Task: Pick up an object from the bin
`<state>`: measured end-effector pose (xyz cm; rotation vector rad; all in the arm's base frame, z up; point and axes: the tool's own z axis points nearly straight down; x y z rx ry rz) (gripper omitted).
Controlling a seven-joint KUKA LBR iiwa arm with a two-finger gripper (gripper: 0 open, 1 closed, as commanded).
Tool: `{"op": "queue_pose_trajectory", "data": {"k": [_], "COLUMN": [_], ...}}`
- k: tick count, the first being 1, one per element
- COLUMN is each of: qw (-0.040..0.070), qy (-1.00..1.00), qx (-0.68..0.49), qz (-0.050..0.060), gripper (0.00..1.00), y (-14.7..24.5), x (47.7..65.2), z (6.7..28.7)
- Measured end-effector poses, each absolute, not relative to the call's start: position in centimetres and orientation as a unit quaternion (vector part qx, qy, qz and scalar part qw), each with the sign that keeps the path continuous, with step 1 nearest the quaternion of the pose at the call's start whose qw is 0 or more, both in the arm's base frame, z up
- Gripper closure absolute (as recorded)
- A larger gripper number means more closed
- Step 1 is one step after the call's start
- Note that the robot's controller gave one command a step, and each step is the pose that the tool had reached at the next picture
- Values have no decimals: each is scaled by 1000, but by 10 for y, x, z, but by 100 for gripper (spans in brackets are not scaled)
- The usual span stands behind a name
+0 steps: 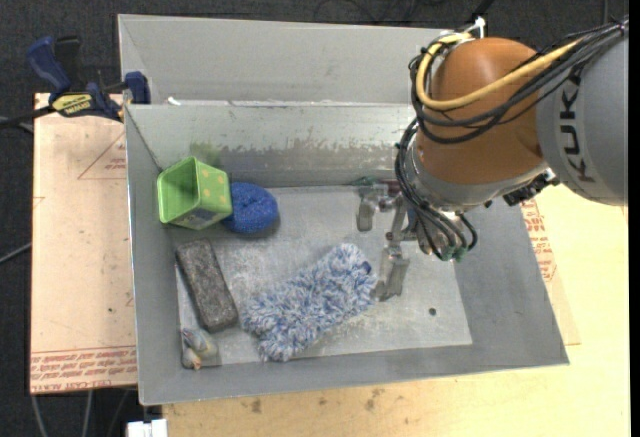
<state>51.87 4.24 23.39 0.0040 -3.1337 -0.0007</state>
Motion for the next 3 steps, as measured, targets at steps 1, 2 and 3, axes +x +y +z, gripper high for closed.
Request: {"op": "queue_pose_trajectory", "data": {"k": [1,2,3], "qw": [0,-4,-1], "qy": [-1000,-1000,-1000], "qx": [0,11,22], "qz": [-1,0,-1], "gripper": [0,0,0], "y": [42,61,65], "x": [520,501,508], "z": [238,194,138]}}
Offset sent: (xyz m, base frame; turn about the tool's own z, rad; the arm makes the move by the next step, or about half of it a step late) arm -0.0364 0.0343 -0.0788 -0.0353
